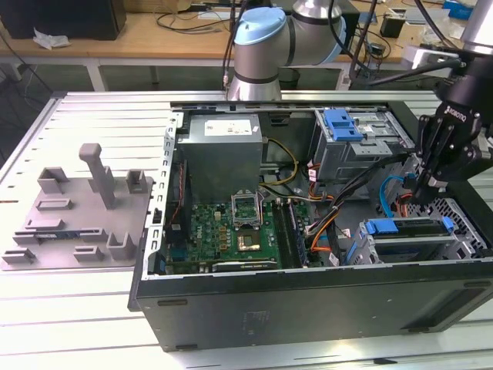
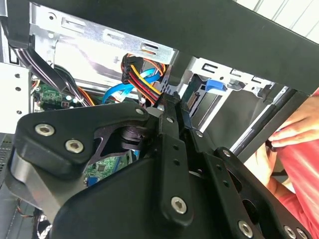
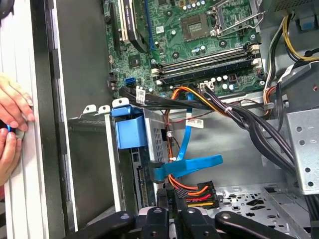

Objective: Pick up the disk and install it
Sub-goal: 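Insert the first disk wire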

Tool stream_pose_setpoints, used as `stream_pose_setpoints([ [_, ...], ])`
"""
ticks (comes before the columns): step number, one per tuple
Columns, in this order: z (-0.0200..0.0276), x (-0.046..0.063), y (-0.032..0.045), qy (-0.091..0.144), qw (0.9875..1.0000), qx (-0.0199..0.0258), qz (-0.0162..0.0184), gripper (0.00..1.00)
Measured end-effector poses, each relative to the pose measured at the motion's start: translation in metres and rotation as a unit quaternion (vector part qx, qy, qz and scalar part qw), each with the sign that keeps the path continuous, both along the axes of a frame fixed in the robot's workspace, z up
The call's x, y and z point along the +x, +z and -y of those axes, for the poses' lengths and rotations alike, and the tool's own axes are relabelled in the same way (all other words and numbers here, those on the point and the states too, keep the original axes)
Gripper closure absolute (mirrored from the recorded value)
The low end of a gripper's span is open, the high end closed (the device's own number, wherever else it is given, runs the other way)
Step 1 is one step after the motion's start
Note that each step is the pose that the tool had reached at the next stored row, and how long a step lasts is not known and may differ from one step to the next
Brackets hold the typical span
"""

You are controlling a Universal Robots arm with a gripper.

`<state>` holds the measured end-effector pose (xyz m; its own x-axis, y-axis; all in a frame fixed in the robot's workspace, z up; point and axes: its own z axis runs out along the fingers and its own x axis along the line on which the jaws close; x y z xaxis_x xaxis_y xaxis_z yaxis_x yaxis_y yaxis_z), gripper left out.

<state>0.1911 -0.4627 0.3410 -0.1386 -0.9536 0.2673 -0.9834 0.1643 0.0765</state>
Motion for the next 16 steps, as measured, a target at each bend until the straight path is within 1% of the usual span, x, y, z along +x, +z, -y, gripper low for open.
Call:
stream_pose_setpoints([
  [4, 0.0030, 0.000, 0.0004, 0.004, 1.0000, 0.0068, 0.0015, 0.84],
  [5, 0.0037, -0.001, 0.0011, 0.007, 0.9999, 0.0102, 0.0030, 0.84],
  [6, 0.0046, -0.001, 0.0026, 0.009, 0.9999, 0.0122, 0.0046, 0.84],
  [7, 0.0052, -0.001, 0.0045, 0.012, 0.9998, 0.0131, 0.0059, 0.84],
  [8, 0.0059, -0.002, 0.0083, 0.014, 0.9998, 0.0134, 0.0074, 0.84],
  [10, 0.0064, -0.002, 0.0100, 0.017, 0.9997, 0.0146, 0.0092, 0.84],
  [12, 0.0067, -0.002, 0.0106, 0.020, 0.9996, 0.0178, 0.0115, 0.84],
  [14, 0.0074, -0.003, 0.0110, 0.023, 0.9994, 0.0232, 0.0145, 0.84],
  [15, 0.0079, -0.003, 0.0110, 0.023, 0.9993, 0.0252, 0.0154, 0.84],
  [16, 0.0093, -0.004, 0.0109, 0.024, 0.9991, 0.0301, 0.0171, 0.84],
])
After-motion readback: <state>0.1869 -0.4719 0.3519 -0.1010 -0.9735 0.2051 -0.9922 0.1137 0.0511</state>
